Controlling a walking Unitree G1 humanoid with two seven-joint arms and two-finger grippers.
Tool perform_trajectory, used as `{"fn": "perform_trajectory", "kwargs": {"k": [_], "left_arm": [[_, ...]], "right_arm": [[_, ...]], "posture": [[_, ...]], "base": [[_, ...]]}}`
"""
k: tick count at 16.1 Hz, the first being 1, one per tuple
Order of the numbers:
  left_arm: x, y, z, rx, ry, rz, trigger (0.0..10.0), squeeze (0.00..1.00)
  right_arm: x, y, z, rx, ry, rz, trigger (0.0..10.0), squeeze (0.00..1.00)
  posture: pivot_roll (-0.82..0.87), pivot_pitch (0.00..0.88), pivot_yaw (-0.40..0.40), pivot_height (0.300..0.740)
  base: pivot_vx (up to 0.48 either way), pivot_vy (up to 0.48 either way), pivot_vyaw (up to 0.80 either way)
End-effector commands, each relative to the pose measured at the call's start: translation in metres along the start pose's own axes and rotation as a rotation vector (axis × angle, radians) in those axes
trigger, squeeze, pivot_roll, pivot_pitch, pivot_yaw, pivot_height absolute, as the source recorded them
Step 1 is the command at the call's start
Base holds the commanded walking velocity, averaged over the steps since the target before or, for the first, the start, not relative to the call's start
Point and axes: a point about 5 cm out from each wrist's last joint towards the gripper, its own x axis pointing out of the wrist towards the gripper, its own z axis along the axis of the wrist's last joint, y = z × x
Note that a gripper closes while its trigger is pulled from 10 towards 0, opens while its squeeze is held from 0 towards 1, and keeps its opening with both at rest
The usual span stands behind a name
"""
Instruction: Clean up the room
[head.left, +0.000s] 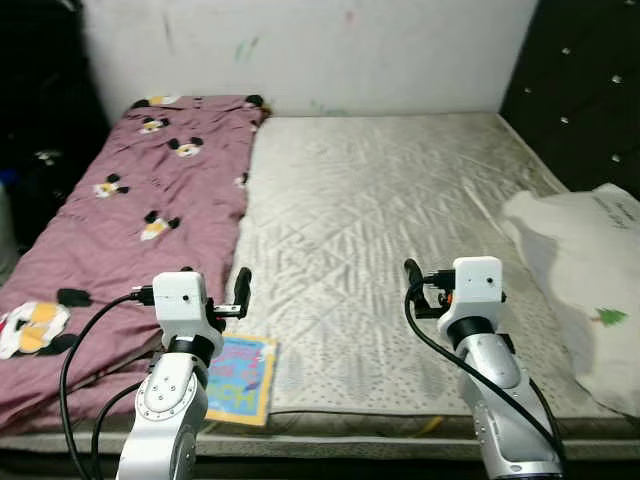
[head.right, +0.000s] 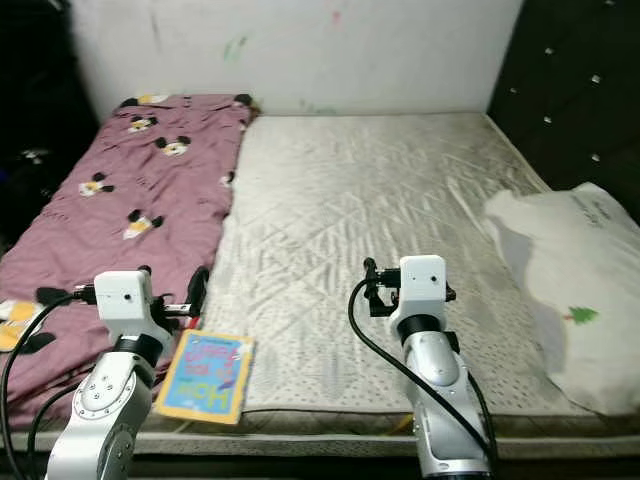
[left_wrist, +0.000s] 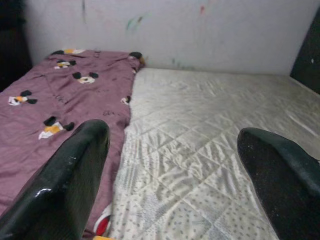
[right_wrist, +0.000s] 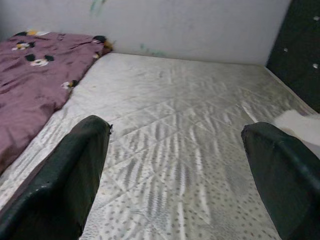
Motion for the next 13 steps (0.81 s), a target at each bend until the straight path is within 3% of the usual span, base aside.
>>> {"fn": "perform_trajectory", "kwargs": {"k": [1,13], "left_arm": [[-0.0008,0.0039,0.0025,0.002,-0.002,0.011,10.0,0.00],[0.0044,-0.0036,0.0065,-0.032,-0.006,-0.008,10.0,0.00]], "right_arm": [[0.0008,0.0049,0.0059,0.014,-0.017,0.020,10.0,0.00],[0.0037,0.0074,0.0042,0.022,0.010,0.037,10.0,0.00]], "posture": [[0.00,0.003,0.012,0.740],[-0.01,0.016,0.008,0.740]], "base": [[0.000,0.345,0.00],[0.000,0.408,0.00]]}}
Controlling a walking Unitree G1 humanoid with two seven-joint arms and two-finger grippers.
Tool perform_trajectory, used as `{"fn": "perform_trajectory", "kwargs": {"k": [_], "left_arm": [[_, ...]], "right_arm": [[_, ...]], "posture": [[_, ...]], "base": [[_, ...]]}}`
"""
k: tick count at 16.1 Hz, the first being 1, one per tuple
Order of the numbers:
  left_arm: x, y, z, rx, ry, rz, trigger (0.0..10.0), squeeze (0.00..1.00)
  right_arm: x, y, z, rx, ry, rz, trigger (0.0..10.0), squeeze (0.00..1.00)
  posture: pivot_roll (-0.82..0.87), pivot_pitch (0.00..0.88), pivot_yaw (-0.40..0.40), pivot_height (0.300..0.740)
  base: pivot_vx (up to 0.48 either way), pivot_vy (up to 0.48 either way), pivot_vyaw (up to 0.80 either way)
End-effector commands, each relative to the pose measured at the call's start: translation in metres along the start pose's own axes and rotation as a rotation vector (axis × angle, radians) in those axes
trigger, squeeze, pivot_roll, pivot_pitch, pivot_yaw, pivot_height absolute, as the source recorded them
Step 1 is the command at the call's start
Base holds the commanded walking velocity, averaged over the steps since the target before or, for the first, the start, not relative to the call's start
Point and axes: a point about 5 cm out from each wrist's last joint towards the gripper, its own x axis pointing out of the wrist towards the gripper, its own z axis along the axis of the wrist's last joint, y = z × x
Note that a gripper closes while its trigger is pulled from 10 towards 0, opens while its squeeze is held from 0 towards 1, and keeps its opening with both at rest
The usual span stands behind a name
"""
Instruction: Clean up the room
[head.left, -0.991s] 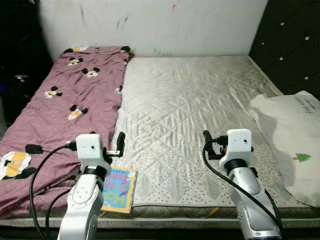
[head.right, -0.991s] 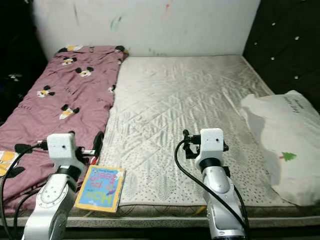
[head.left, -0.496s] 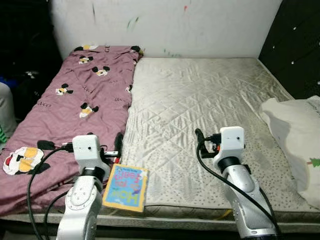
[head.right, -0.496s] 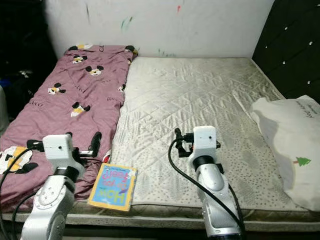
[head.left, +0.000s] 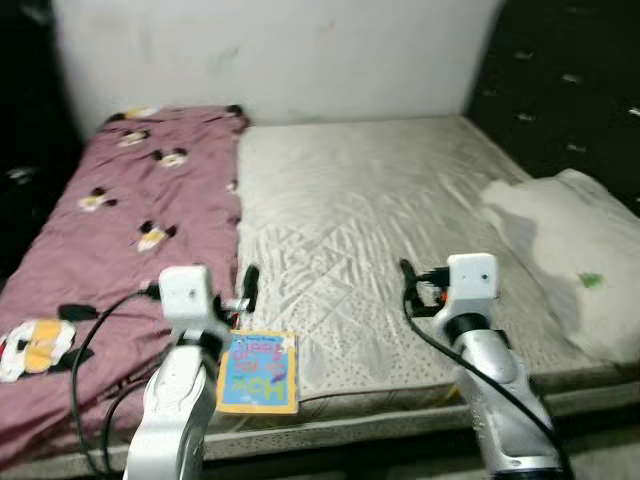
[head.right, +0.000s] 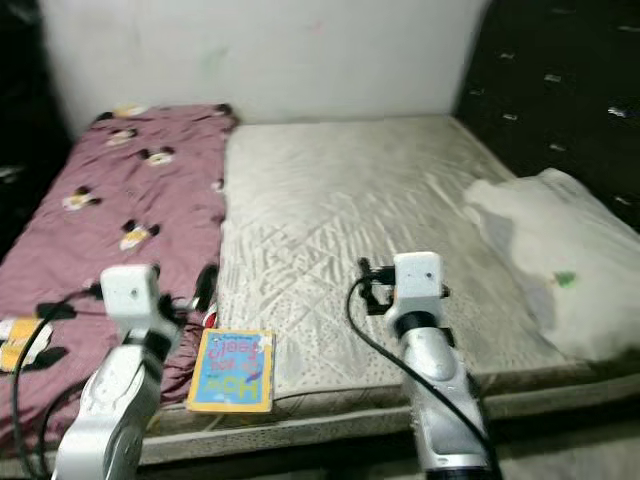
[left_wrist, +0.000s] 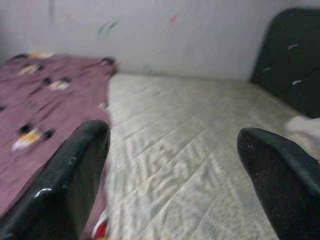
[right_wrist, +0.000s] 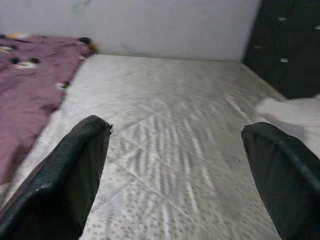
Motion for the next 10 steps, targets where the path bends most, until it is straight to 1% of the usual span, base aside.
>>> {"fn": "perform_trajectory", "kwargs": {"k": [1,3,7,8,10], "left_arm": [[-0.0035,0.0095,-0.0017,0.010,0.015,0.036,10.0,0.00],[-0.0026,0.0099,-0.0016,0.009,0.013,0.045,10.0,0.00],[-0.0018,0.0064,0.0012,0.009,-0.006,0.020,10.0,0.00],[-0.0031,0.0037,0.0023,-0.022,-0.009,-0.014,10.0,0.00],[-0.0033,0.0036,0.0027,-0.019,-0.010,-0.016,10.0,0.00]], "right_arm": [[0.0015,0.0087,0.0048,0.011,-0.015,0.029,10.0,0.00],[0.0020,0.0079,0.0047,0.007,-0.012,0.028,10.0,0.00],[0.0033,0.0095,0.0052,0.004,-0.012,0.034,10.0,0.00],[0.0031,0.0101,0.0048,0.010,-0.010,0.032,10.0,0.00],[0.0022,0.0106,0.0036,0.010,-0.007,0.034,10.0,0.00]], "posture": [[-0.01,0.016,0.008,0.740],[-0.01,0.025,0.006,0.740],[-0.01,0.024,0.005,0.740],[-0.01,0.024,0.006,0.740],[-0.01,0.026,0.008,0.740]], "base": [[0.000,0.458,0.00],[0.000,0.448,0.00],[0.000,0.000,0.00],[0.000,0.000,0.00],[0.000,0.000,0.00]]}}
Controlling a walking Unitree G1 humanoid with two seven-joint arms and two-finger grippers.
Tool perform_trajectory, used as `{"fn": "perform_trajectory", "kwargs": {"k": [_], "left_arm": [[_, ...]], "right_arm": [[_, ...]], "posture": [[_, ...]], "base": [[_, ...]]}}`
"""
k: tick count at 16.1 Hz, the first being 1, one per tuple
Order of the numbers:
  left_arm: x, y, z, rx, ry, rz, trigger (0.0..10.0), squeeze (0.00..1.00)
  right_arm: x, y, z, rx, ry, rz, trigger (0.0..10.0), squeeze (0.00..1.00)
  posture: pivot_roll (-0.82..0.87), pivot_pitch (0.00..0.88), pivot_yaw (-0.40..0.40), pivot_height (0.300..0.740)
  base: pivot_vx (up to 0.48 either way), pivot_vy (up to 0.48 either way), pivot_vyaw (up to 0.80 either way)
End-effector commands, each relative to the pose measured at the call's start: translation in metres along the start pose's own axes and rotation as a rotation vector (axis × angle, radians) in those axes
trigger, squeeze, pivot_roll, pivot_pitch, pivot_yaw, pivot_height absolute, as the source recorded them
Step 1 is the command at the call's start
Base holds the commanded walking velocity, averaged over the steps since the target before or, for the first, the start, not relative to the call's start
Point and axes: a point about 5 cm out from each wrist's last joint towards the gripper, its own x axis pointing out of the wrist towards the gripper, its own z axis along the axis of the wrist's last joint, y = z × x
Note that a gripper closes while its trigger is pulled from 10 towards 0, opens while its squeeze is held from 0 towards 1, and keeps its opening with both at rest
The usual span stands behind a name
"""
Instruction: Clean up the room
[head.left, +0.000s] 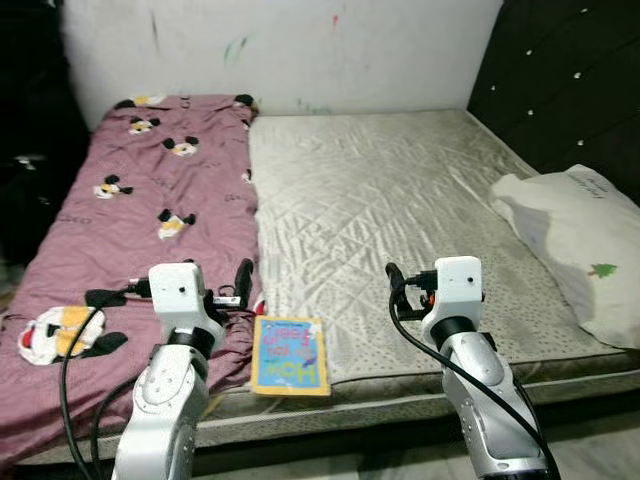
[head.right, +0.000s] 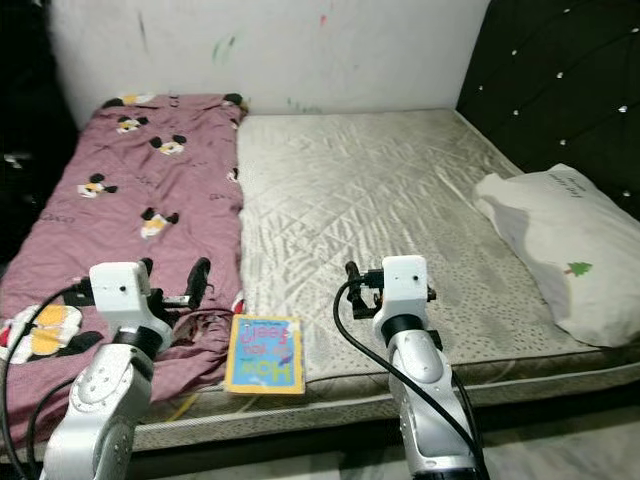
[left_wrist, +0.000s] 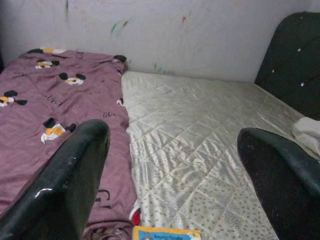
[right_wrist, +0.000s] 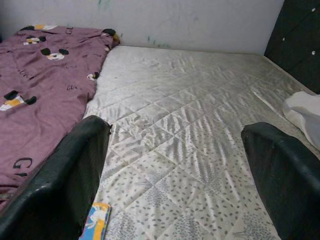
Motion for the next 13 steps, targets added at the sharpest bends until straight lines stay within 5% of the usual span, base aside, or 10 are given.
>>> {"fn": "perform_trajectory", "kwargs": {"k": [1,13], "left_arm": [[-0.0003,-0.0017,0.0039,-0.001,-0.013,-0.014,10.0,0.00],[0.0009,-0.0043,0.0046,0.000,-0.011,-0.015,10.0,0.00]], "right_arm": [[0.0000,-0.0024,0.0034,0.002,-0.012,-0.005,10.0,0.00],[0.0010,-0.0027,0.0016,-0.010,-0.008,-0.016,10.0,0.00]], "posture": [[-0.01,0.026,0.008,0.740],[0.00,0.029,0.011,0.740]], "base": [[0.259,0.000,0.00],[0.326,0.000,0.00]]}}
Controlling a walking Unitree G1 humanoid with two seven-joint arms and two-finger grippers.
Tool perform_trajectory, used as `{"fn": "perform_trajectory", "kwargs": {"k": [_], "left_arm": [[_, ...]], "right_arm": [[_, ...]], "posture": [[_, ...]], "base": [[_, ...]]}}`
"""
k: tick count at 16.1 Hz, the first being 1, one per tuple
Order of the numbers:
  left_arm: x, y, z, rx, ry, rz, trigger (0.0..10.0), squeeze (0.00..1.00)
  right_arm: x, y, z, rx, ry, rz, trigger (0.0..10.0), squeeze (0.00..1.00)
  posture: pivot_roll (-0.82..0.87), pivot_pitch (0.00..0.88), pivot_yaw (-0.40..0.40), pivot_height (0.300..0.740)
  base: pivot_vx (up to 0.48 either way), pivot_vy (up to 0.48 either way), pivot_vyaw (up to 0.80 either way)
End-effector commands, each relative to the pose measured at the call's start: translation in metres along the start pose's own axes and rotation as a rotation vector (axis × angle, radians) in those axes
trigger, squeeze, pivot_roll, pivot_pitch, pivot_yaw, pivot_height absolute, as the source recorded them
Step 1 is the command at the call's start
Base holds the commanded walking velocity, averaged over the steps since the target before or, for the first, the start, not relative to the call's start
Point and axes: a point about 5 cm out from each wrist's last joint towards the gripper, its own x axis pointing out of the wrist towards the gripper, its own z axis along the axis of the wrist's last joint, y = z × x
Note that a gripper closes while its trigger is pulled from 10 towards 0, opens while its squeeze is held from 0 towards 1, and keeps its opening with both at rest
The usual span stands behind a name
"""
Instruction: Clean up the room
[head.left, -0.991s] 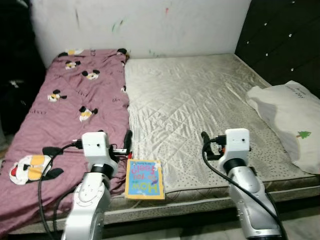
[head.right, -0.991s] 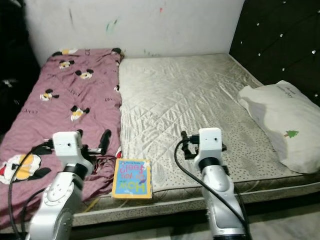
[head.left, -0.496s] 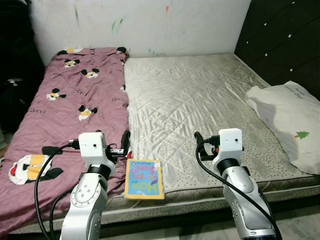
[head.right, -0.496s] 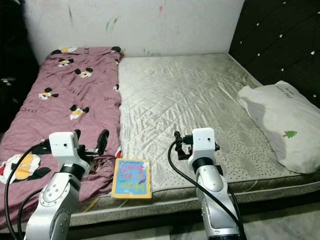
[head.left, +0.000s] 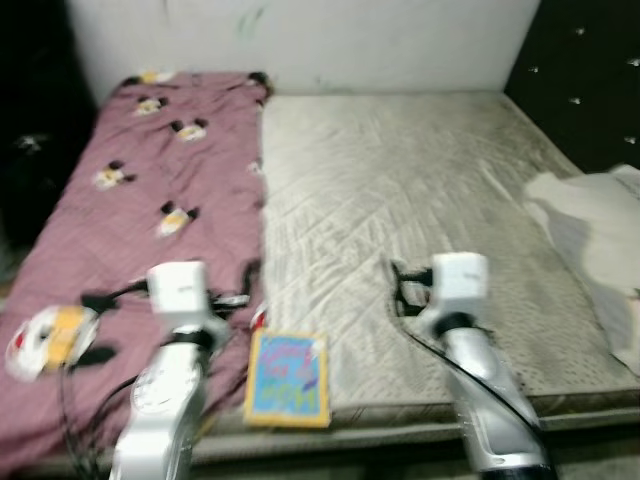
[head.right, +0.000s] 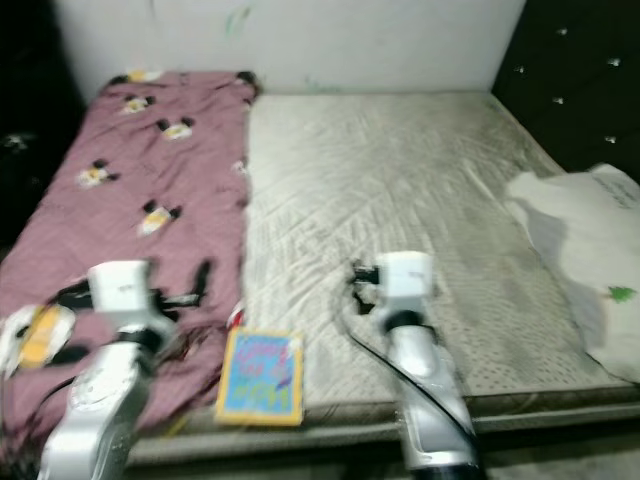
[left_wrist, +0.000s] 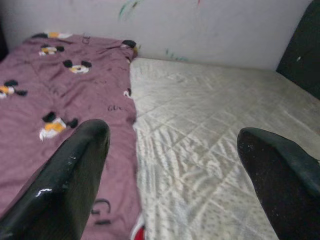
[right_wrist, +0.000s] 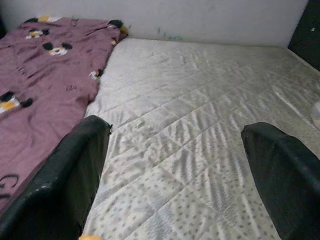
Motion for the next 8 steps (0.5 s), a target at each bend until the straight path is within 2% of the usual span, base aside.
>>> {"fn": "perform_trajectory", "kwargs": {"k": [1,8], "left_arm": [[0.0016,-0.0122,0.0037,-0.008,-0.013,-0.037,10.0,0.00],[0.0005,-0.0103,0.0009,0.007,0.004,-0.017,10.0,0.00]], "right_arm": [[-0.0022,-0.0132,-0.0021,-0.014,0.006,-0.041,10.0,0.00],[-0.0021,-0.0120,-0.0048,-0.009,0.008,-0.039,10.0,0.00]], "posture": [[0.00,0.029,0.012,0.740],[0.01,0.026,0.014,0.740]], "base": [[0.000,0.000,0.00],[0.000,0.000,0.00]]}}
